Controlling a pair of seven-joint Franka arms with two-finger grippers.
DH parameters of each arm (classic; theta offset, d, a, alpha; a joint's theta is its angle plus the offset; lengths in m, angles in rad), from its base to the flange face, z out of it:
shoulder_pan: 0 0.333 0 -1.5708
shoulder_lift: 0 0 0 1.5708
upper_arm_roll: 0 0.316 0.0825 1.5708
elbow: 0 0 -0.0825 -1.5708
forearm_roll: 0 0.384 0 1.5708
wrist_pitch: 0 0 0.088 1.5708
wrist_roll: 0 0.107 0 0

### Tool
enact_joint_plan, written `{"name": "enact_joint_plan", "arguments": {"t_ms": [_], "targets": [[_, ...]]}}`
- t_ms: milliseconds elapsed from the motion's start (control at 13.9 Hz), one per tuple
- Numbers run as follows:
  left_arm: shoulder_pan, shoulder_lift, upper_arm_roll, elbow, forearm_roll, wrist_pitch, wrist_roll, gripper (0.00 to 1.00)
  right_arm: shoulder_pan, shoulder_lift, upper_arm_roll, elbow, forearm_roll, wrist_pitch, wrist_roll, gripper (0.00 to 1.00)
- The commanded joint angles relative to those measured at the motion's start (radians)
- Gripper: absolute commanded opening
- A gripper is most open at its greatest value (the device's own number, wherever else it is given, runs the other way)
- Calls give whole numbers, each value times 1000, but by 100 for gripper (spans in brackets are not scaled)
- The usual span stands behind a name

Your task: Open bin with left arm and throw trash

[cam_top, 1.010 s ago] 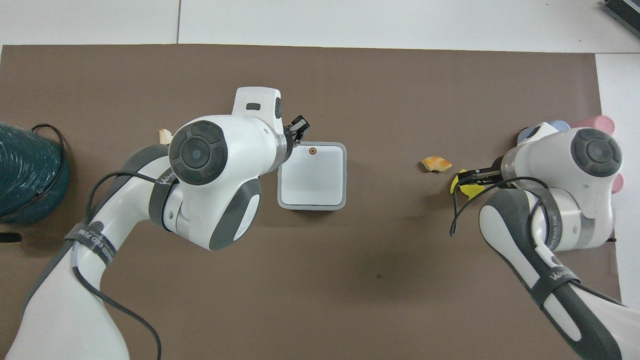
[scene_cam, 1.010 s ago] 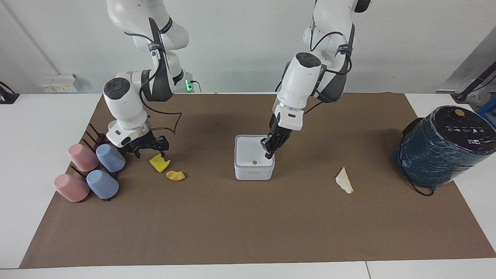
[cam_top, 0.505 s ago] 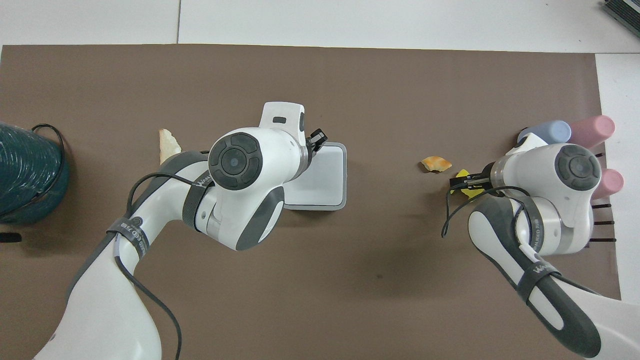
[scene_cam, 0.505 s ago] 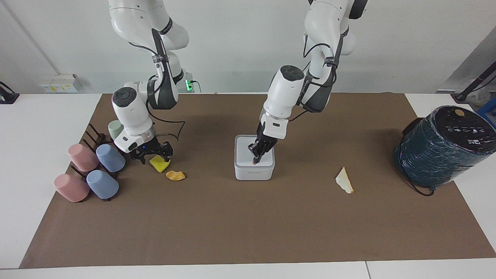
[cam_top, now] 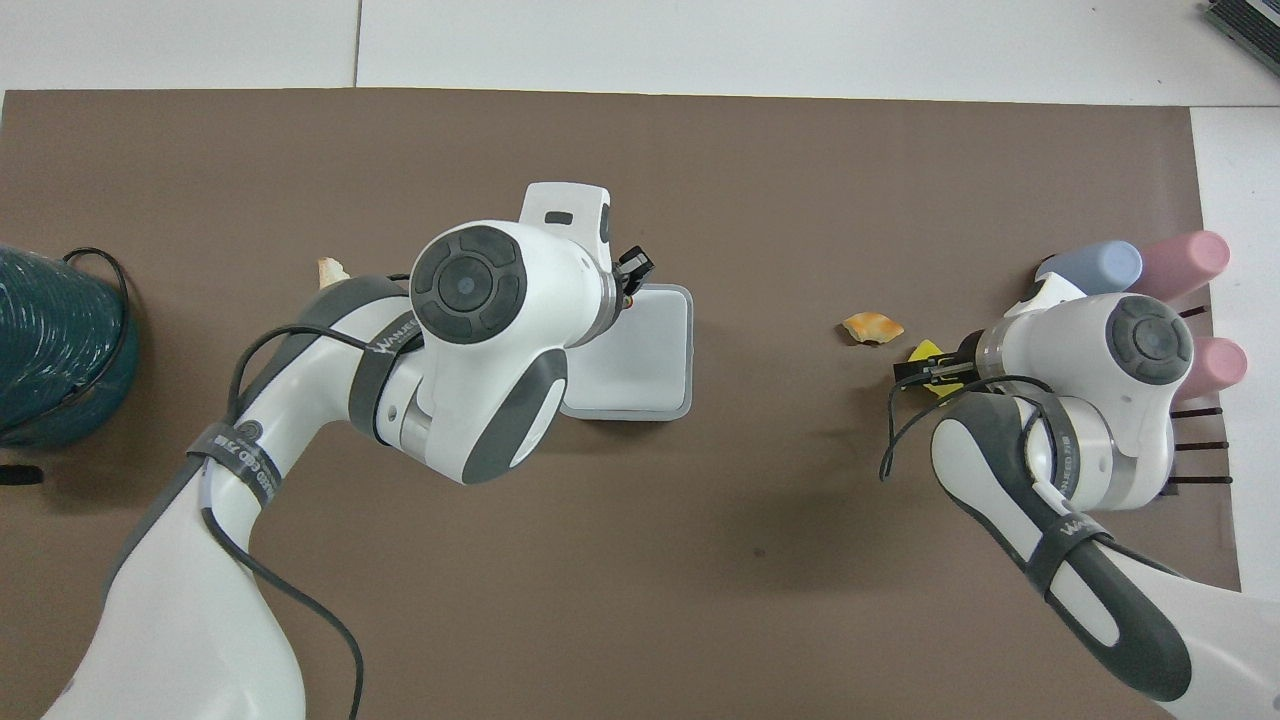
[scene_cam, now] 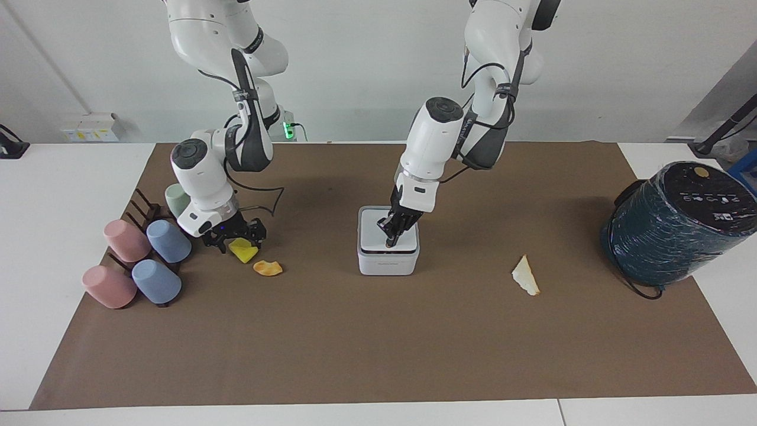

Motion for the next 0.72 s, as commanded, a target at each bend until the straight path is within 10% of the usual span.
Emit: {"name": "enact_joint_plan", "arguments": {"t_ms": [0, 216, 505, 649], "targets": [[62, 17, 7, 210, 1, -278, 24, 0, -10, -4, 3, -31, 31, 30, -52, 95], [128, 13, 14, 309, 1, -493, 113, 5, -2, -4, 3, -30, 31, 19, -44, 0], [214, 2, 12, 290, 105, -541, 350, 39, -3, -2, 3, -19, 31, 9, -15, 0], [272, -13, 12, 251, 111, -532, 516, 100, -2, -4, 3, -5, 32, -11, -12, 0]]}}
